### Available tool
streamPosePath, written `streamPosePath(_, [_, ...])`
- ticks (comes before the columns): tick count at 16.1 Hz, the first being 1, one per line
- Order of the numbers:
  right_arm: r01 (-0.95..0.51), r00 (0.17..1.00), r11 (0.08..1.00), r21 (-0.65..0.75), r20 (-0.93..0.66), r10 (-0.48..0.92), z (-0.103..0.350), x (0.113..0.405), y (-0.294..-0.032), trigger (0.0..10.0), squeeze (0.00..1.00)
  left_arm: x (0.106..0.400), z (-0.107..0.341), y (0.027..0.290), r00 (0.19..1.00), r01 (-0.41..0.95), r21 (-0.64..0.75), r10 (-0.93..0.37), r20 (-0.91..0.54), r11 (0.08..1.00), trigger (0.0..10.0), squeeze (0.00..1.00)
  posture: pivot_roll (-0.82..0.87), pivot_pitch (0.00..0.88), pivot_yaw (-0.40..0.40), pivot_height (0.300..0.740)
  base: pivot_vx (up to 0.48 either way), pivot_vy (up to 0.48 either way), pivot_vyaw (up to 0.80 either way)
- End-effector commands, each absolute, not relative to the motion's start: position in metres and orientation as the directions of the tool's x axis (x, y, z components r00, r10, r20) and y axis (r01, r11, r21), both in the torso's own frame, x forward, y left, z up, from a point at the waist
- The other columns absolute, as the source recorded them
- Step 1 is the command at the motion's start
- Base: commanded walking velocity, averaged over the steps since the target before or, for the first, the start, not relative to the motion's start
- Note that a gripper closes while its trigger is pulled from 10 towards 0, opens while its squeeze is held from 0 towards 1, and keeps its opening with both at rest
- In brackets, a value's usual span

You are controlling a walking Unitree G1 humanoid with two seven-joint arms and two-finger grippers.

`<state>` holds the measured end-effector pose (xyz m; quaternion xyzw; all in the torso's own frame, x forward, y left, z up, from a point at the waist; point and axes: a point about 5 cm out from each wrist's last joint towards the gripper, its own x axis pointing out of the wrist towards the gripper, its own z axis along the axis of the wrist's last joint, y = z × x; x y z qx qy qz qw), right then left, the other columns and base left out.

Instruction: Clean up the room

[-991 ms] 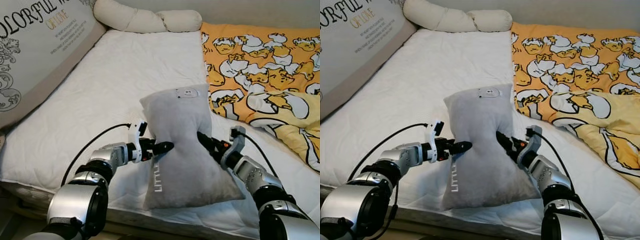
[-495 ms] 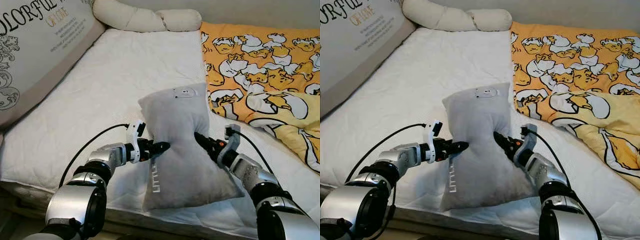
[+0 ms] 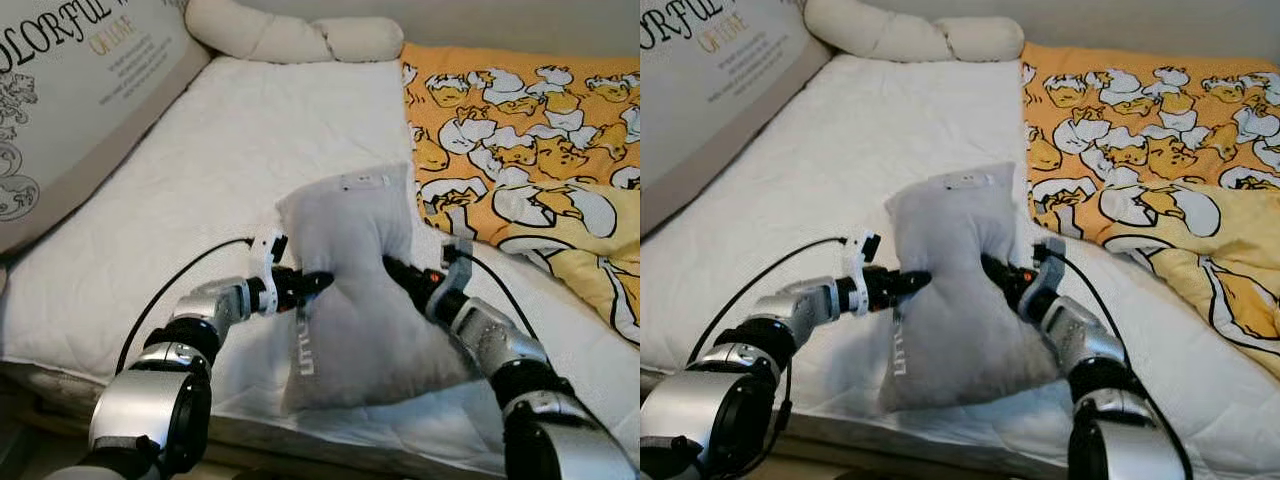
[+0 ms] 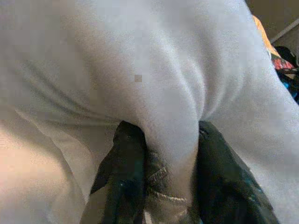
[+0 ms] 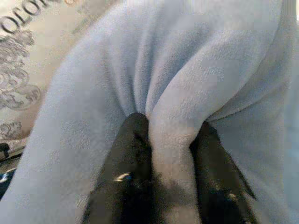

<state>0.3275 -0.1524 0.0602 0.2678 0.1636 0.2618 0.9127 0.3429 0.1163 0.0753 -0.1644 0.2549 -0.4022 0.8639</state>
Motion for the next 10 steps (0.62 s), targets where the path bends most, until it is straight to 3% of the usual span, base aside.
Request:
streamPosePath(1, [-0.431,0.801,0.699,0.571,-0.114,0.588,0.067,0.33,-0.139,0.0,0.0,0.35,0.09,0.109,0.555,0.66,-0.457,-0.797,-0.237,0.596,0.0,0.0,-0.01,0.0,0.038,0.74,0.0,0.0,0.0])
streamPosePath(10, [-0.419,0.874,0.748,0.515,0.005,0.486,0.099,0.311,-0.142,0.0,0.0,0.346,0.138,0.106,0.682,0.717,-0.164,-0.731,-0.036,0.677,0.0,0.0,-0.02,0.0,0.038,0.74,0.0,0.0,0.0])
